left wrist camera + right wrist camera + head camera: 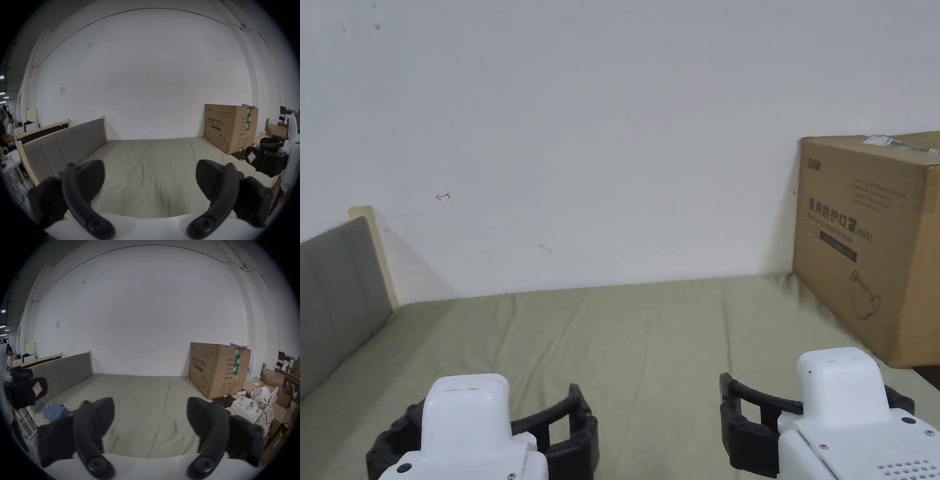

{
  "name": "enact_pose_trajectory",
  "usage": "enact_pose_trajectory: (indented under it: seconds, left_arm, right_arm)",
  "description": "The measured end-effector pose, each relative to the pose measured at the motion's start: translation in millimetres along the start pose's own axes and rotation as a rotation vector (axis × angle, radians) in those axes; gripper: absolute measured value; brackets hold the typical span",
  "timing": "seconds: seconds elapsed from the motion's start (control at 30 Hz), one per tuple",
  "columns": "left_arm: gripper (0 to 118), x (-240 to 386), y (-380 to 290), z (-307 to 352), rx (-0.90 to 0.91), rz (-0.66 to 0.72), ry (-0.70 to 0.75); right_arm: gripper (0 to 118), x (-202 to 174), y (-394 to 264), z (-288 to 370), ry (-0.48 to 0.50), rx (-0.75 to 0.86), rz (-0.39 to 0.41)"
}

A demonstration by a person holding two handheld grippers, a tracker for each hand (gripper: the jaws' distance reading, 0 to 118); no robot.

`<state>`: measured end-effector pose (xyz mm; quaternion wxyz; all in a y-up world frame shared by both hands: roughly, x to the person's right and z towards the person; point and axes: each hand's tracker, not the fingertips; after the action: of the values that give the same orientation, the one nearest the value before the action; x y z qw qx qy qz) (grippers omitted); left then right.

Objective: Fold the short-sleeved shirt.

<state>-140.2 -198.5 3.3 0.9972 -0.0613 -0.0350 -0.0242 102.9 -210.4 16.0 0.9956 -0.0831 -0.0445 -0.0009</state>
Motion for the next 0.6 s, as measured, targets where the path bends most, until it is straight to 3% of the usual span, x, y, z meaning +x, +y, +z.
enact_pose_trajectory:
  seconds: [0.07, 0.1, 0.6]
  left_arm:
    - [115, 0, 1, 2, 0.011, 0.004, -0.011]
    - [115, 1, 3, 1, 0.000, 0.001, -0.008]
    - [114, 3, 1, -9, -0.024, -0.012, -0.069]
  right_arm:
    - [113, 0, -1, -1, -0.004, 0.008, 0.013]
    - [115, 0, -1, -2, -0.007, 0.014, 0.018]
    - [115, 2, -1, -7, -0.010, 0.024, -0.001]
